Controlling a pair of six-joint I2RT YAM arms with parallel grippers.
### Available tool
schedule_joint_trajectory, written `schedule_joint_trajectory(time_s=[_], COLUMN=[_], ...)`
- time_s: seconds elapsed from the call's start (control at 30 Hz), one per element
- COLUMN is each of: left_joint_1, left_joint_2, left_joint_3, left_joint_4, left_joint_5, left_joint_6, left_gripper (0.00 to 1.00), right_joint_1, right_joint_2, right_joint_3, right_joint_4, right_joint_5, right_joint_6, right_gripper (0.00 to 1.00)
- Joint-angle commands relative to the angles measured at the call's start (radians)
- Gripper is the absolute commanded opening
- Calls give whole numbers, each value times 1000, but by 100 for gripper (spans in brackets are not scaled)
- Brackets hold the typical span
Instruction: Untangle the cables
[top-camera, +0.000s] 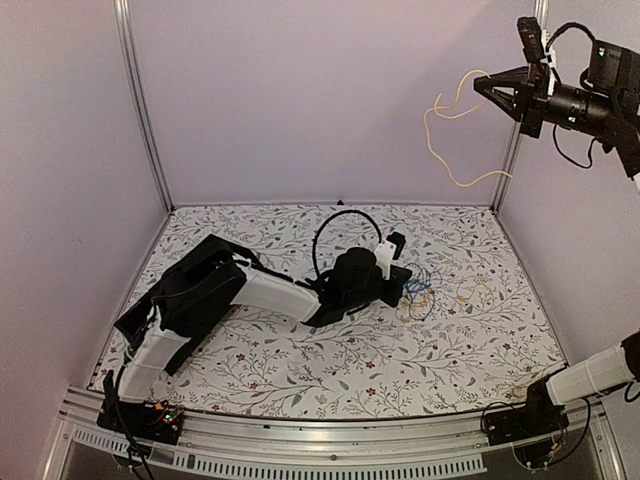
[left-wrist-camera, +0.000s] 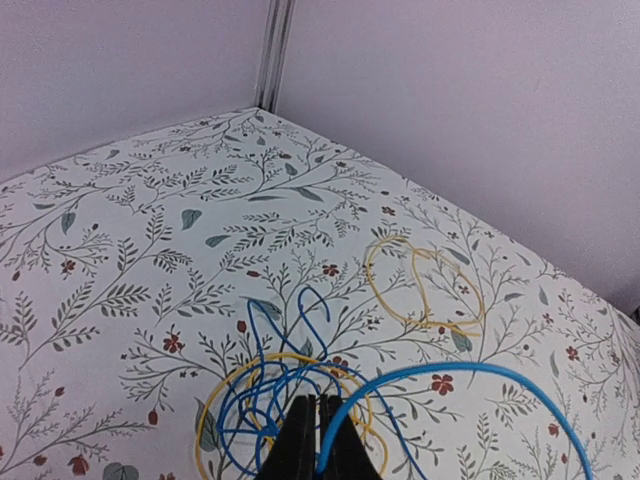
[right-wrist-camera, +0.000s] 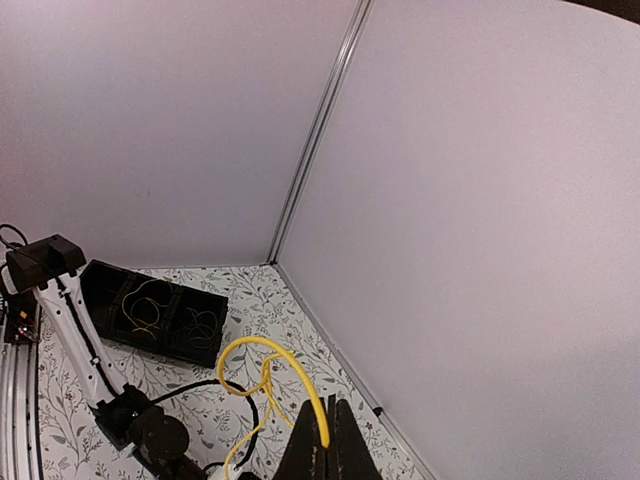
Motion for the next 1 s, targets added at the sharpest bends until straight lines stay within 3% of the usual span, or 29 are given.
schedule_joint_trajectory(time_s=[0.0,0.07,0.2,0.43,0.63,0.8,0.97], left_joint_1=[12,13,12,-1,-29,-39,-40], left_joint_2=[-20,-77,-248,-575,-756,-772,-655], left_joint_3=[-15,-70,-258,-552,-644,-570,-366], left_joint_4=[9,33,131,117,64,-12,-169], left_joint_5=[21,25,40,27,-34,8,-8], left_joint_6=[-37,-32,-18,25,134,216,208], left_gripper=[5,30,49,57,59,61,62], right_joint_1=[-4,-3,-4,-2,5,43,90], right_joint_2=[25,28,3,1,46,101,134], right_joint_3=[36,-21,-187,-421,-564,-601,-608], right_joint_4=[28,46,119,187,223,212,208], right_joint_5=[-17,-22,-13,-38,-77,-84,-68], right_joint_6=[18,20,21,-6,-10,-18,-25], right_gripper=[0,0,0,0,0,0,0])
